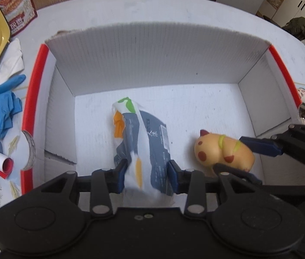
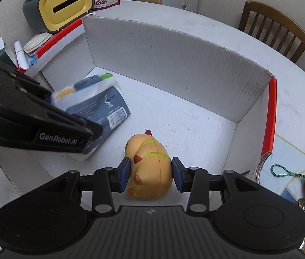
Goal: Organize objects
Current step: 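Carry both held items over the cardboard box and lower them inside, then open both tools to release the items and withdraw from the box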
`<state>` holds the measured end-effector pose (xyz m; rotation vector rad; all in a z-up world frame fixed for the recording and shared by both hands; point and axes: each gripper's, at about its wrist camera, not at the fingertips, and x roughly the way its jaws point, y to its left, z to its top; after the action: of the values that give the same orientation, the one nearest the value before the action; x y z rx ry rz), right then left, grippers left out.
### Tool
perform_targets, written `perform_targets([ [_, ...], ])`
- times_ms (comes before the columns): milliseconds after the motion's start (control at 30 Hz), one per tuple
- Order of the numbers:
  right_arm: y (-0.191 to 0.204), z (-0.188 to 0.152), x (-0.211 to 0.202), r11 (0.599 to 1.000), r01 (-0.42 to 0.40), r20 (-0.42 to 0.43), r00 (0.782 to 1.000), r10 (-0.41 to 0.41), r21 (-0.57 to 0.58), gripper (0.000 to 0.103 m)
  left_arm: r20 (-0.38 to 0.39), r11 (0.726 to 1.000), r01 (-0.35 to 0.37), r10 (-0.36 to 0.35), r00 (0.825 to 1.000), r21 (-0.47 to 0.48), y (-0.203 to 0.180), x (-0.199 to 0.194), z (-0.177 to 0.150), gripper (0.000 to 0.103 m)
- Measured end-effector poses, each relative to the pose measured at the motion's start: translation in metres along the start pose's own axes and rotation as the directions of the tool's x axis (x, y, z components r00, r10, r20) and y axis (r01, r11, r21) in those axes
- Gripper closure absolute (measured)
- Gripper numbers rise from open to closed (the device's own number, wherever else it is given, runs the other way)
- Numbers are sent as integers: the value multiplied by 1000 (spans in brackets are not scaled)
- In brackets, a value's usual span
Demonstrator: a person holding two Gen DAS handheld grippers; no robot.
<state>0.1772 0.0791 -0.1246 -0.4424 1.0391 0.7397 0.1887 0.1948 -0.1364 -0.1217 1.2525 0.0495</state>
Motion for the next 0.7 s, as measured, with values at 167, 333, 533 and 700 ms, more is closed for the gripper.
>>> perform_targets([
  [167, -2, 2, 0, 1000, -3, -13, 1000, 3, 8, 61, -16, 1000, -4, 4, 1000, 3, 1, 2, 0, 61],
  [333, -3, 1, -3, 1000, -21, -9, 1000, 21, 5, 50, -13, 1000, -5, 5, 1000, 5, 3, -1, 1, 51],
  [533, -3, -2, -17, 1000, -22, 19, 1000, 23, -14, 46, 39, 1000, 5, -6, 999, 24, 4, -17, -2, 39],
  [700, -7, -4, -35, 999, -36, 55, 998, 36, 8, 46, 86, 1000, 23, -24, 996, 17, 4, -31, -6, 37],
])
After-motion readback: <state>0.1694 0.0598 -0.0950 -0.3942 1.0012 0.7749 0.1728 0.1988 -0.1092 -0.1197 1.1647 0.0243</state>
